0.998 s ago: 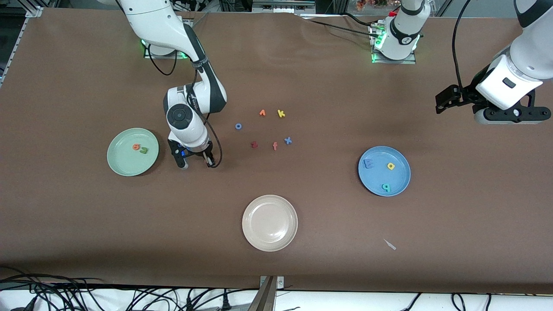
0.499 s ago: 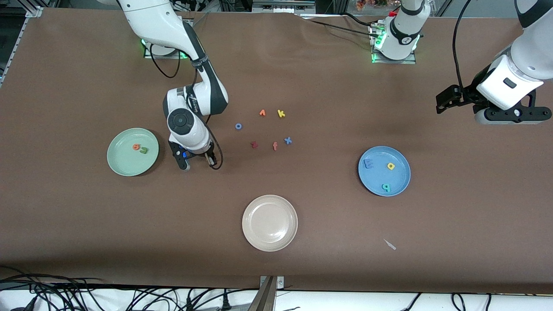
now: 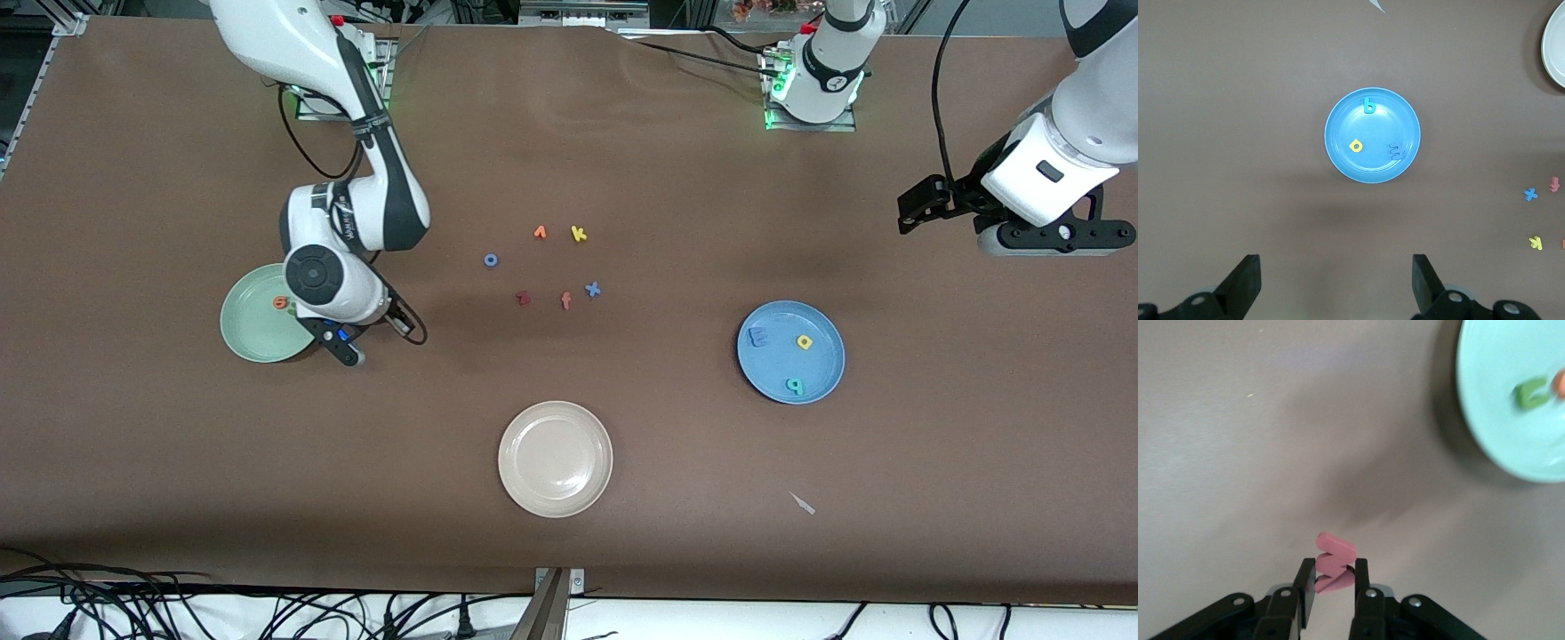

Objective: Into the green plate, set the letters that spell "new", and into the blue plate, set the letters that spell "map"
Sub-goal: 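Carry the pink w to the green plate and open the right gripper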

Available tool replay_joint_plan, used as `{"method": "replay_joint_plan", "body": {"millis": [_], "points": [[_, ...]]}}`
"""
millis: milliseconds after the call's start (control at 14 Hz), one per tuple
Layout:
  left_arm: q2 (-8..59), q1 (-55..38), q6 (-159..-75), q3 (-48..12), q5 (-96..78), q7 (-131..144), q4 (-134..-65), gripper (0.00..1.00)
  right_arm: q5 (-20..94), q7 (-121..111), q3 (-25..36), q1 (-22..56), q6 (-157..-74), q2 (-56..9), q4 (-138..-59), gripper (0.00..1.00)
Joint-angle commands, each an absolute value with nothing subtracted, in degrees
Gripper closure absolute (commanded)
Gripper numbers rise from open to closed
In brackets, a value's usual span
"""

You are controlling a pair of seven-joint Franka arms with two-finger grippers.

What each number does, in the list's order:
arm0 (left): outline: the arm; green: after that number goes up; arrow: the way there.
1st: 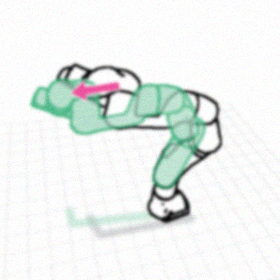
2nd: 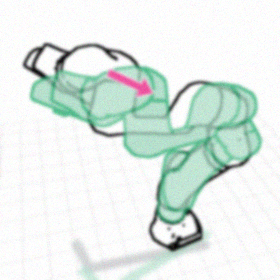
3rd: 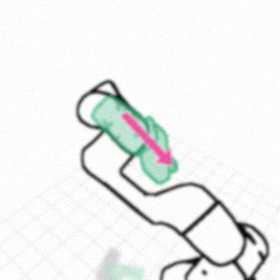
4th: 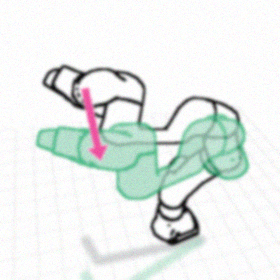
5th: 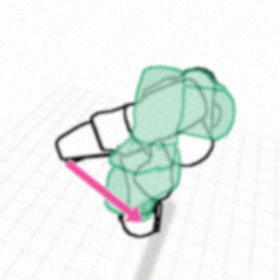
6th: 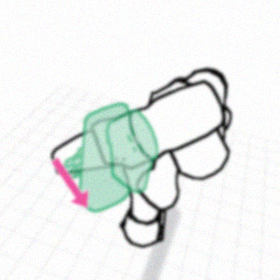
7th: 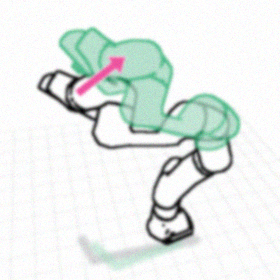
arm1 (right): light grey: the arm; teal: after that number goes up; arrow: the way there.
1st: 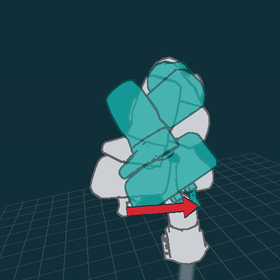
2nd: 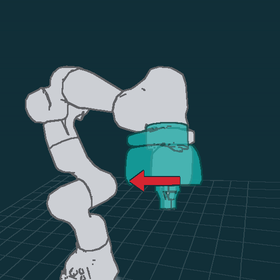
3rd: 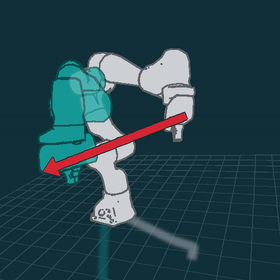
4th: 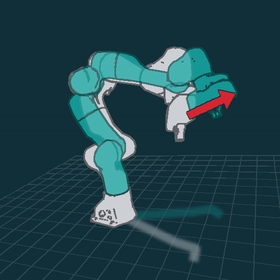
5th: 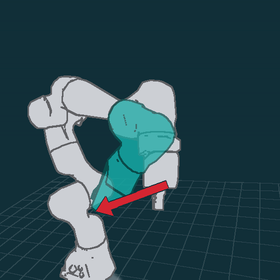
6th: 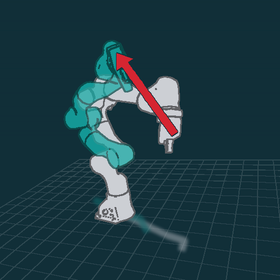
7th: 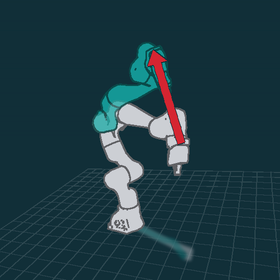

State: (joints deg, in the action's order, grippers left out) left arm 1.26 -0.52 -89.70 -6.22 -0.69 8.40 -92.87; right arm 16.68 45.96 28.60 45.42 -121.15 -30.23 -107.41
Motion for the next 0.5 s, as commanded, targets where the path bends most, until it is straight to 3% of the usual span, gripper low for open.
{"method": "replay_joint_plan", "body": {"millis": [0,428], "points": [[1.9,-0.3,-88.4,-6.3,-0.3,8.0,-91.2,0.0,16.5,38.2,31.2,45.6,-121.4,-26.4,-112.8,1.0],[1.9,-0.3,-88.4,-6.2,-0.3,8.0,-91.2,0.0,9.7,29.2,34.5,45.9,-130.1,-22.9,-123.0,1.0]]}}
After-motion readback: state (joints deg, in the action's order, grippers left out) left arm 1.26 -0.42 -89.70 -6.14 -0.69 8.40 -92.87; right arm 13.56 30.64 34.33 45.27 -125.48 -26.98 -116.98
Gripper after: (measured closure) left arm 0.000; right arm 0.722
